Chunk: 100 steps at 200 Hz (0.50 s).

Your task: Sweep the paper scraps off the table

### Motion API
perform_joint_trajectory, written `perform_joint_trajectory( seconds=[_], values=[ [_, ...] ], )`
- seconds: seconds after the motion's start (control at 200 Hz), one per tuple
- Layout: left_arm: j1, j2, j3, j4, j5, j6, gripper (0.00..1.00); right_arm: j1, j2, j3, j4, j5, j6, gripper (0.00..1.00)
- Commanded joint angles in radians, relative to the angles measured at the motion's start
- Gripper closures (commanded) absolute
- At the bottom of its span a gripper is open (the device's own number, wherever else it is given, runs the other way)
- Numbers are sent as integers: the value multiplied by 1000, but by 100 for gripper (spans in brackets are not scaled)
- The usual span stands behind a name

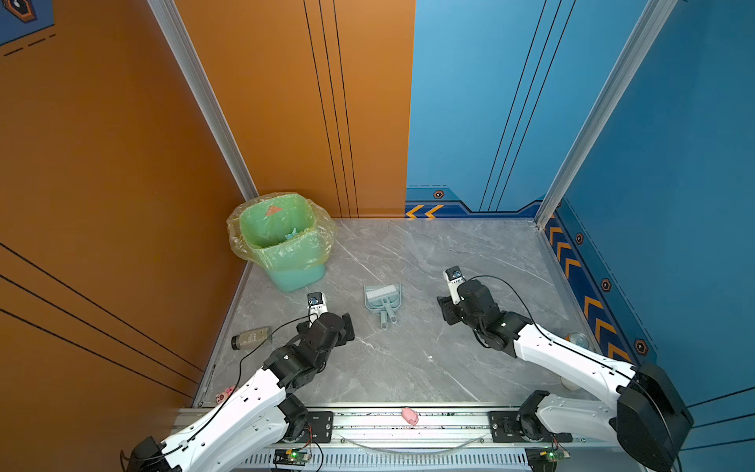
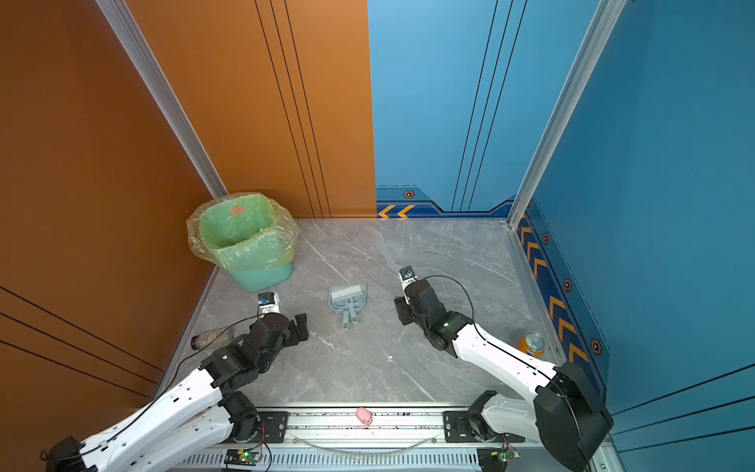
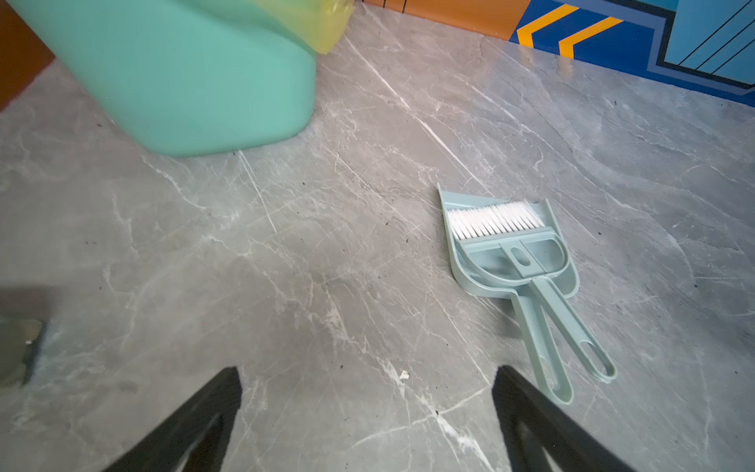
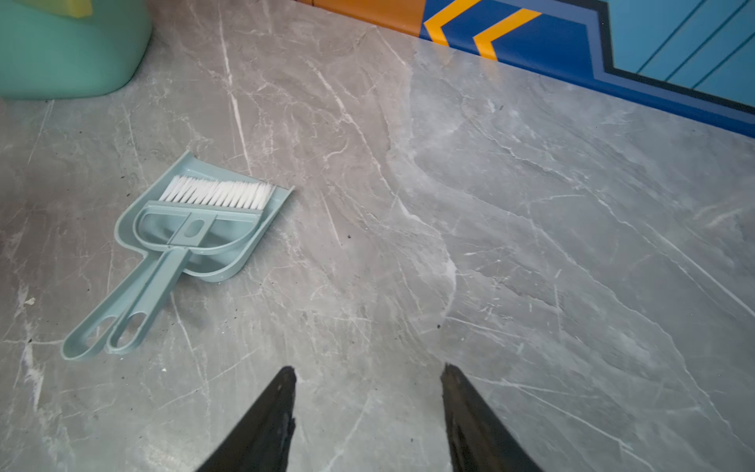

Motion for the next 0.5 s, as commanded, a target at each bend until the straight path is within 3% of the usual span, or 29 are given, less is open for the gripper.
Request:
perform_joint_trajectory(
  seconds=[0.0, 0.496],
  values=[
    [6, -33, -23, 8, -66, 100, 2, -57, -67, -44, -41, -60, 21, 38],
    [25, -121, -96, 148, -169, 371, 2, -255, -204, -158, 2, -135, -1, 34]
  ],
)
